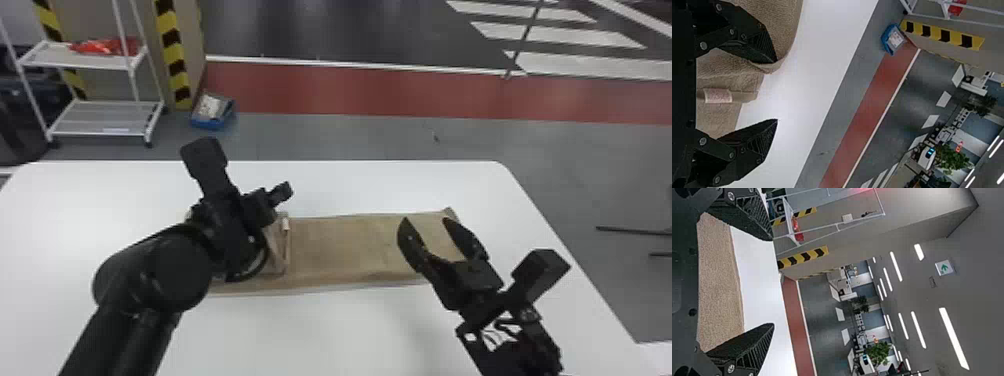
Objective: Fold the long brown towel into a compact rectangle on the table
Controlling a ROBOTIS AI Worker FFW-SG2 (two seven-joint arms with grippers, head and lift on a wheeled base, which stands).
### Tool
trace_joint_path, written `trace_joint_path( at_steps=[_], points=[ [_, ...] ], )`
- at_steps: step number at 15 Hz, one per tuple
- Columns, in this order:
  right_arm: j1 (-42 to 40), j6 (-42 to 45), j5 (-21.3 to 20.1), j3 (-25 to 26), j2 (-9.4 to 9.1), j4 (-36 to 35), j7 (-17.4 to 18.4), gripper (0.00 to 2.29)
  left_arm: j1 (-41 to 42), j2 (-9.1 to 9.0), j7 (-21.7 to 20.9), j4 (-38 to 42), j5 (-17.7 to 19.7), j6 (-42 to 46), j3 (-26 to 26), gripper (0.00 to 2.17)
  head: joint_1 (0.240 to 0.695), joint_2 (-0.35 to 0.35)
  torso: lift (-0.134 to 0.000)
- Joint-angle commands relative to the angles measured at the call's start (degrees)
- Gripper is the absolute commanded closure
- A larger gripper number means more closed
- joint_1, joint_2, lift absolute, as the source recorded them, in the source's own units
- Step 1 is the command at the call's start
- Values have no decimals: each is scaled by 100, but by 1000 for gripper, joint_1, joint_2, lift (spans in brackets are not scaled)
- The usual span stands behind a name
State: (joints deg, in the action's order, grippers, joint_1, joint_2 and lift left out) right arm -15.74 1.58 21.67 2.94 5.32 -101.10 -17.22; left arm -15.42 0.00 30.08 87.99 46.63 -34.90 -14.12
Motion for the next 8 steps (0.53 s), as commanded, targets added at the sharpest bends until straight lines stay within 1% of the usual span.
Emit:
trace_joint_path(
  at_steps=[1, 2, 3, 4, 5, 6, 7, 8],
  points=[
    [1, -13, -5, -13, -5, -6, 0, 110, -13, -15, -2, 17, 153, -462, -21, 464, 695, -145, -120],
    [-8, 4, 3, -4, -5, -15, 0, 110, -66, -15, 94, 52, -23, -1077, -47, 464, 695, -157, -120],
    [-16, -13, 12, -4, -5, -15, 0, 110, -92, -15, 209, 87, -146, -1341, -100, 464, 695, -163, -120],
    [-8, -13, 12, 5, -5, -6, 0, 110, -84, -15, 209, 131, -154, -1358, -126, 461, 695, -167, -120],
    [-8, -13, 12, -4, -5, -6, -9, 110, -13, -15, -73, 193, -84, -1235, -73, 431, 695, -174, -120],
    [-8, -13, -5, -4, -5, -6, -18, 110, 136, -15, -450, 228, 144, -796, 67, 431, 695, -179, -120],
    [-8, -13, -5, -13, -5, 12, -18, 110, 180, -15, -705, 166, 689, -532, 287, 431, 695, -186, -120],
    [-8, -13, -5, -13, 4, 21, -18, 110, 162, -15, -714, 43, 865, -532, 419, 431, 695, -193, -120]
  ],
)
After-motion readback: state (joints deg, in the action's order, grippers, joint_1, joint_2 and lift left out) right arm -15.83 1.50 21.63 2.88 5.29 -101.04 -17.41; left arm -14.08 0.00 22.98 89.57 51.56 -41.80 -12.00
